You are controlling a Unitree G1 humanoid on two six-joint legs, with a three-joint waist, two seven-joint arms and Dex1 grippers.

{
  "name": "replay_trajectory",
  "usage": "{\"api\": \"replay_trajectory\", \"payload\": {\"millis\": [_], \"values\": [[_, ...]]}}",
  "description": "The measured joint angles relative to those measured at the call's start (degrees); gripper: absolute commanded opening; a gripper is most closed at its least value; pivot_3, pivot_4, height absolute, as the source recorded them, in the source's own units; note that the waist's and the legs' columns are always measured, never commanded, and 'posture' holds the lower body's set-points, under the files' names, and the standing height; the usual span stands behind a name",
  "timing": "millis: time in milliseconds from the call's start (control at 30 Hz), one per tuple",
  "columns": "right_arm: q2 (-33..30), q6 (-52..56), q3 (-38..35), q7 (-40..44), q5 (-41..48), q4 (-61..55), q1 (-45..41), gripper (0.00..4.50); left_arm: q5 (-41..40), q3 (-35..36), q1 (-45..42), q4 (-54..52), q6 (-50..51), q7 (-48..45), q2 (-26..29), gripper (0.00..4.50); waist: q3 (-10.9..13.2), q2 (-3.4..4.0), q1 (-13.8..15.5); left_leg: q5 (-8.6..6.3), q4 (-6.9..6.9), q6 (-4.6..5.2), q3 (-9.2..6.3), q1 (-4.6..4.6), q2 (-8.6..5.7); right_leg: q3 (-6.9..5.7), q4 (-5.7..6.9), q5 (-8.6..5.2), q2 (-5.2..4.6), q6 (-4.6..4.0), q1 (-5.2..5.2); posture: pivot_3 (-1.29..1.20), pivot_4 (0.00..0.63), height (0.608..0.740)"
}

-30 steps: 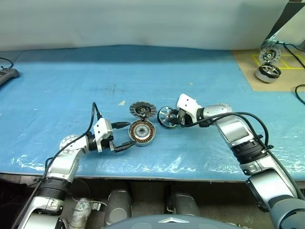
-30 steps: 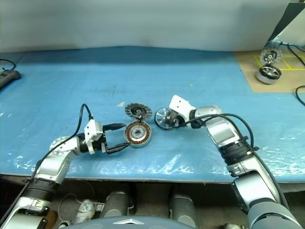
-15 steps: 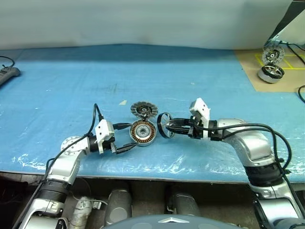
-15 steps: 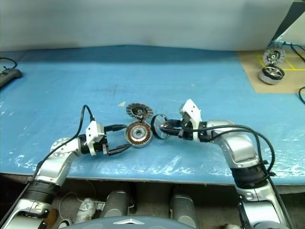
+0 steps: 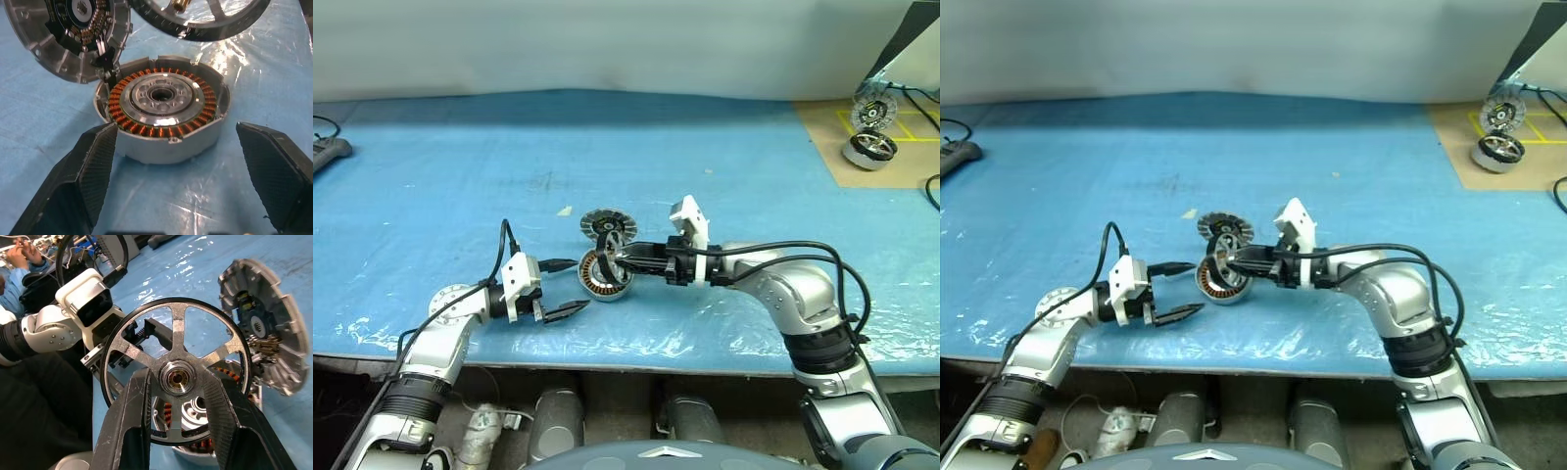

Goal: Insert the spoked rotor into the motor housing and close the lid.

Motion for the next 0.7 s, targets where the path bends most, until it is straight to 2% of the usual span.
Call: {"api": "replay_trajectory", "payload": {"millis": [300, 700], "values": [[-2.8, -5.1, 4.0, 0.6, -4.7, 4.3, -1.6, 1.25, 0.5, 0.0, 0.3, 1.5, -1.9, -0.1, 0.1, 4.16, 0.0, 0.0, 0.1, 0.0, 0.01, 0.01, 0.0, 0.03, 0.02, -0.03, -0.02, 0.01, 0.0, 0.0, 0.06, 0.0, 0.15, 0.74], [-5.1, -9.3, 6.6, 2.8, -7.6, 4.1, -1.6, 1.25, 1.0, -0.1, -0.5, 5.3, -4.4, -0.1, -1.4, 4.16, 0.0, -0.01, 0.1, -0.02, 0.08, 0.04, 0.0, 0.05, 0.02, -0.03, 0.04, 0.01, 0.0, 0.0, 0.1, 0.0, 0.15, 0.74]]}}
